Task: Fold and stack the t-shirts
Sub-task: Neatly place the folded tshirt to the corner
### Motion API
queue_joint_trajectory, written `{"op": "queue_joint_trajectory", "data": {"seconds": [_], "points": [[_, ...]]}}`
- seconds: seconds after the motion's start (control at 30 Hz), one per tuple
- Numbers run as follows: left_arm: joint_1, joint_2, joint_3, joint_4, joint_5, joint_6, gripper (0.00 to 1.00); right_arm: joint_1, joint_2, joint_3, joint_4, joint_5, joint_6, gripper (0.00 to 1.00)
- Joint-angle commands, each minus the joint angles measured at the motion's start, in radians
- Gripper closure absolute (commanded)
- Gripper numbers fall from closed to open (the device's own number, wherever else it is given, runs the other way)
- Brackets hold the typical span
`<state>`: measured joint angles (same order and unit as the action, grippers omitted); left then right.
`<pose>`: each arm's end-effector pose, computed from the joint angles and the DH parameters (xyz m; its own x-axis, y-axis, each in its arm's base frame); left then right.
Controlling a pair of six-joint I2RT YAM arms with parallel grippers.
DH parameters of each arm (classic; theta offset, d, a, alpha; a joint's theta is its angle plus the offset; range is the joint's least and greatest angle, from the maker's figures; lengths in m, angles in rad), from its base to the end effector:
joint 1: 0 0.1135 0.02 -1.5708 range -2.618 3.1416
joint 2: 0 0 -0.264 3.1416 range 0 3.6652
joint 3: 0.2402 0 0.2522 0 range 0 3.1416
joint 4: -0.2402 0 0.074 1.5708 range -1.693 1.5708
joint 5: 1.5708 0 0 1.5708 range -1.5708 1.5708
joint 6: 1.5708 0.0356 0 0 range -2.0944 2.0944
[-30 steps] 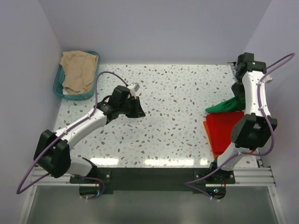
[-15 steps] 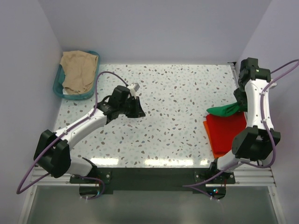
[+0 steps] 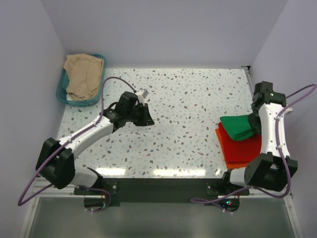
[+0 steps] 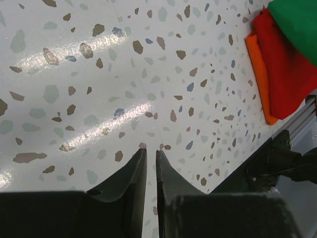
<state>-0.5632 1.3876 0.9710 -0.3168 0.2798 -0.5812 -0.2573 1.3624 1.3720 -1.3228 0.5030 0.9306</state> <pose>0.2489 -0.1688 0.2564 -0.8500 -0.0873 -0.5194 0.2631 0.7839 -0.5624 0.2244 -0.0768 0.3324 -0.2846 0.8014 -0.5260 0.9541 0.2901 -0.0741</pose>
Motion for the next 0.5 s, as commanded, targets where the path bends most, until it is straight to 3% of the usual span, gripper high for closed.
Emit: {"op": "queue_joint_trajectory", "data": {"seconds": [0.0,0.27,0.37,0.4,0.47], "points": [[0.006,-0.012,-0.015,0.036,0.025,0.029,0.82,-0.014,-0.091,-0.1,-0.006,0.034,-0.01,1.0],[0.005,-0.01,-0.052,0.071,0.038,0.024,0.82,-0.048,-0.189,-0.249,0.005,0.054,-0.036,1.0],[0.005,-0.009,-0.063,0.081,0.045,0.024,0.81,-0.048,-0.186,-0.26,0.048,0.002,-0.099,0.59],[0.005,-0.007,-0.064,0.081,0.045,0.023,0.81,-0.048,-0.175,-0.26,0.06,-0.036,-0.131,0.35],[0.005,-0.01,-0.066,0.087,0.05,0.021,0.8,-0.046,-0.172,-0.263,0.089,-0.049,-0.15,0.18]]}}
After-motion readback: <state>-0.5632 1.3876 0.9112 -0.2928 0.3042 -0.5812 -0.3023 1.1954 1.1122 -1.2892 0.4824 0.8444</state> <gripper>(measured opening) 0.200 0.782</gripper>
